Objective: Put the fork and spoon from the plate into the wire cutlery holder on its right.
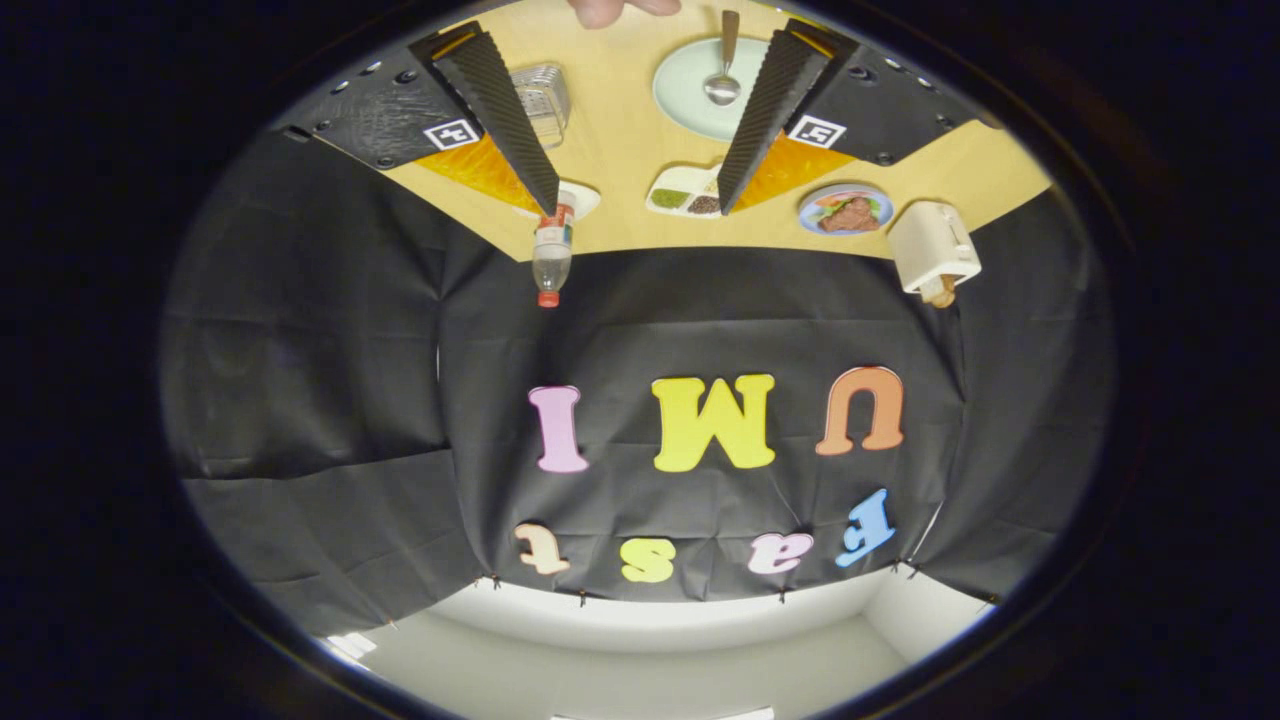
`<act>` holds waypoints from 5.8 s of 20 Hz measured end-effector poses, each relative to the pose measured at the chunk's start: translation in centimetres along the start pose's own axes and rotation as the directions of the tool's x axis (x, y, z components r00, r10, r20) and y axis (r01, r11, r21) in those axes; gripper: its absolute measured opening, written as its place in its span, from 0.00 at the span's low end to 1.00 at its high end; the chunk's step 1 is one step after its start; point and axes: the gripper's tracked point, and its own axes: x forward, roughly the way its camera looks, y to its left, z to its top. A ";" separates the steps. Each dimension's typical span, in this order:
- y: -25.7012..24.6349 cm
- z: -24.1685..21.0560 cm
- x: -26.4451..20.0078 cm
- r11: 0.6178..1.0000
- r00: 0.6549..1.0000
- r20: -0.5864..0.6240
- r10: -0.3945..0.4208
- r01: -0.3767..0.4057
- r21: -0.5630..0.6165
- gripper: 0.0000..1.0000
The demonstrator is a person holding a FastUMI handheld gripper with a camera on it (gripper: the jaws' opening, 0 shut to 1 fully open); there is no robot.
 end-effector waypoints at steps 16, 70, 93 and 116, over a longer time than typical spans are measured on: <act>5.8 -9.5 -1.4 0.980 0.904 -0.413 0.107 -0.166 -0.111 0.96; -3.8 -8.5 -1.8 0.980 0.702 -0.698 0.141 0.001 0.199 0.00; -12.3 -9.9 -2.1 0.989 0.614 -0.789 -0.032 0.133 0.063 0.11; 3.5 -10.5 -2.4 0.998 0.660 -0.751 0.012 0.039 0.050 0.91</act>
